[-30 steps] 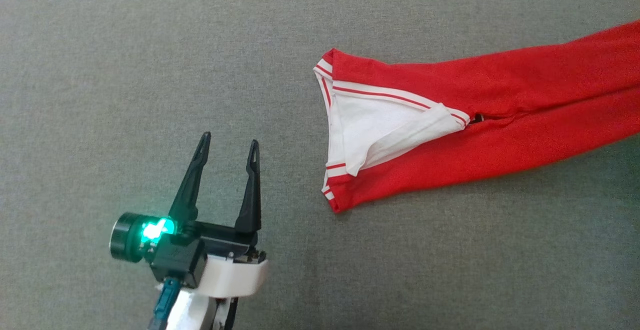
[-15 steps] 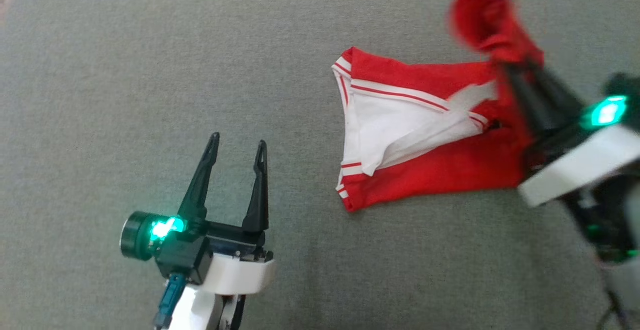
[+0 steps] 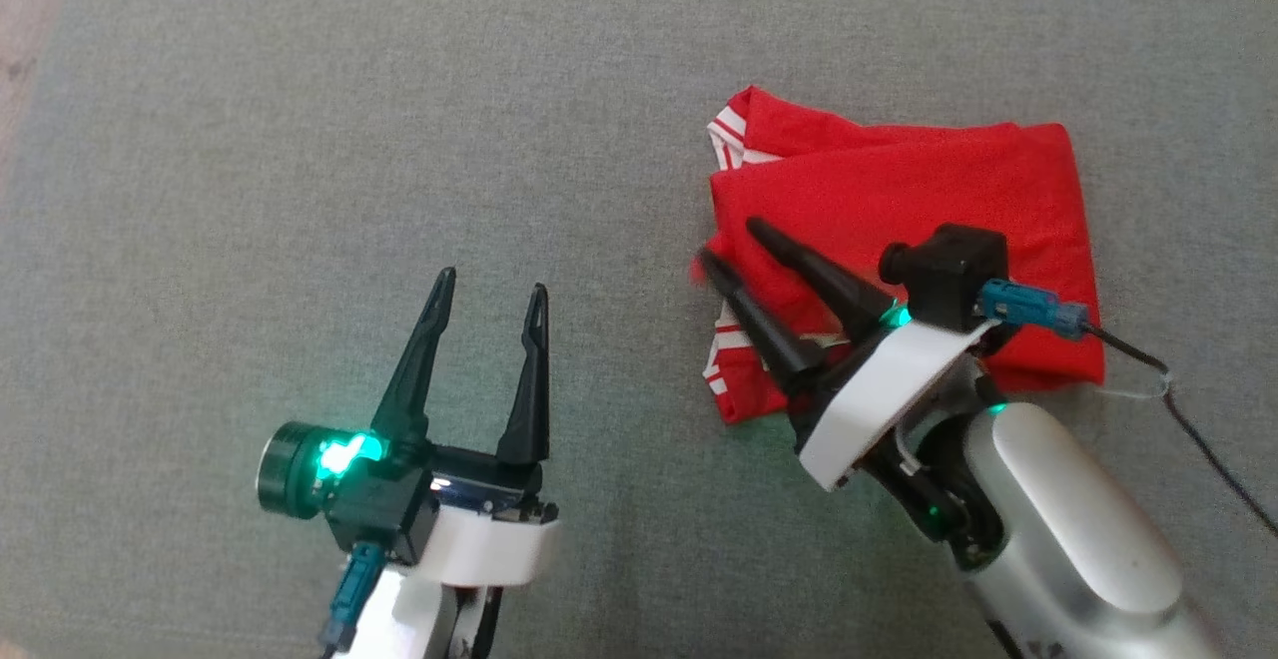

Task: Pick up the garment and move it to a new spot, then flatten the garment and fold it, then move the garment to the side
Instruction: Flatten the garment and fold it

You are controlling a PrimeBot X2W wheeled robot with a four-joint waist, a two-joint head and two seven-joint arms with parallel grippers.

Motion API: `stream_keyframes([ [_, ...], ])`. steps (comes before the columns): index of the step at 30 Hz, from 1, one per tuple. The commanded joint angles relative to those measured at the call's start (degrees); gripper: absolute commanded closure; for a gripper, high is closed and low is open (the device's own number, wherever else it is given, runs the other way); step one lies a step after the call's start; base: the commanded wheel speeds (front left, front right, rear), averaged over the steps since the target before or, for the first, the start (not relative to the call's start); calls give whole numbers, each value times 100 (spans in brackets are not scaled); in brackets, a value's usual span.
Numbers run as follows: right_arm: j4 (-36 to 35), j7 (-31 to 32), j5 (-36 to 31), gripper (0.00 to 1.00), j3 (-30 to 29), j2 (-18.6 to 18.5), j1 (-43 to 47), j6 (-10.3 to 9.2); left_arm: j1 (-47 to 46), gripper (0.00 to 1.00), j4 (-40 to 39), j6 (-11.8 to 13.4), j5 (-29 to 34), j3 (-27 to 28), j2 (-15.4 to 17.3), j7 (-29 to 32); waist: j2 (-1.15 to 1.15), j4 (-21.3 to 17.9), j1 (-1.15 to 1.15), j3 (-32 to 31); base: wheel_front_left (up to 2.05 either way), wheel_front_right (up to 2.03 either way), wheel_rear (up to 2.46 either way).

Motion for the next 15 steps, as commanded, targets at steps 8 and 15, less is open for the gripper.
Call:
stream_keyframes([
  [8, -550, -938, -18, 0, -643, 30, 145, -5, 92, 0, -180, -46, 69, 433, -45, -46, 0, -204, -1, -465, 0, 0, 0],
  [15, -442, -2114, -82, 0, -1661, -233, 846, -5, 431, 0, -249, -72, -29, 702, -61, -46, 0, -478, -1, -985, 0, 0, 0],
])
